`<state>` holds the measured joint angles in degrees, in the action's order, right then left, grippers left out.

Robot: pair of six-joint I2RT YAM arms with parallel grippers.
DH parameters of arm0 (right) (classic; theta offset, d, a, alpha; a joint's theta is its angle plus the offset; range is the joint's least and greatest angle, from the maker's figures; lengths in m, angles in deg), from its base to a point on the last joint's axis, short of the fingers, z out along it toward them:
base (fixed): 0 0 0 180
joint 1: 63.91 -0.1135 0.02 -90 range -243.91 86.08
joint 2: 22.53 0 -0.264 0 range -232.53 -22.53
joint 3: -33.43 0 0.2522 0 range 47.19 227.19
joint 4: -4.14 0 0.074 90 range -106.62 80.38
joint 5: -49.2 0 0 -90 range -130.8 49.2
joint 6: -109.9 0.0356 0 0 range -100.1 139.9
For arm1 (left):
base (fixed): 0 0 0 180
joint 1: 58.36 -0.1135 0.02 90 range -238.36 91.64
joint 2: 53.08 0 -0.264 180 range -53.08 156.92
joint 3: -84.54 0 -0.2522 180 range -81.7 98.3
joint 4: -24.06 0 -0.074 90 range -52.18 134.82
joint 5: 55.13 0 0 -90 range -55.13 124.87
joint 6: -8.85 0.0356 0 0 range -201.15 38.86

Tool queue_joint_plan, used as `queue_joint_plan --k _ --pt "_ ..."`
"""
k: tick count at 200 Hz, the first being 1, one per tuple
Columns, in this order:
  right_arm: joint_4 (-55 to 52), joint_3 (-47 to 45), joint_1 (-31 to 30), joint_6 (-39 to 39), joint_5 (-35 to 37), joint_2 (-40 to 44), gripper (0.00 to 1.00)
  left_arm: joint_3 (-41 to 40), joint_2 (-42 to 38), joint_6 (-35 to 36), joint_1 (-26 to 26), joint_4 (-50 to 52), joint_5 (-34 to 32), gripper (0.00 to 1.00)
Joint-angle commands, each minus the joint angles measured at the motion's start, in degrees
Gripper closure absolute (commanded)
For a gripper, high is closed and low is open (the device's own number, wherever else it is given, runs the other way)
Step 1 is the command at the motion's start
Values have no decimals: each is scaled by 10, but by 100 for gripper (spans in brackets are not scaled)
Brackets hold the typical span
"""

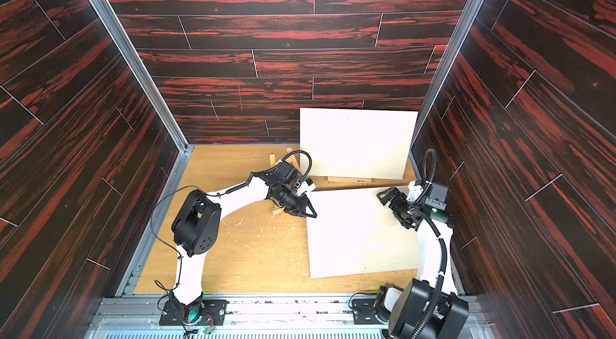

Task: Disassemble the easel
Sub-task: Place the drawing board at the corner of the board.

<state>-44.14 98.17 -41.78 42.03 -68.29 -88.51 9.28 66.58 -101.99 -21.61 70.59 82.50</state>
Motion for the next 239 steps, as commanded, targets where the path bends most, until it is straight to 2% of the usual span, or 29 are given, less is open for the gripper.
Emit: queue_joint_plan --k 1,55,111,162,177,182,188,231,239 --pt "4 -8 -3 7 -12 10 1 4 17 -17 4 33 -249 73" --pt "9 -13 -3 9 -17 13 1 -4 8 -38 13 15 -275 59" --pt "13 -21 -4 11 -20 16 1 -11 -2 -51 19 7 -299 53" --pt "14 -19 -14 6 -18 15 1 -18 -20 -54 27 -13 -314 35" --pt "11 -17 -31 1 -9 14 1 -26 -34 -57 29 -18 -322 30" --pt "11 -16 -38 0 -5 13 1 -29 -40 -57 30 -20 -325 24" --pt "11 -16 -50 0 2 14 1 -35 -47 -58 30 -23 -329 22" --pt "27 -25 -165 24 71 19 1 -80 -112 -57 30 -44 -353 17" --pt "33 -29 -189 32 102 19 1 -89 -126 -55 30 -47 -359 16"
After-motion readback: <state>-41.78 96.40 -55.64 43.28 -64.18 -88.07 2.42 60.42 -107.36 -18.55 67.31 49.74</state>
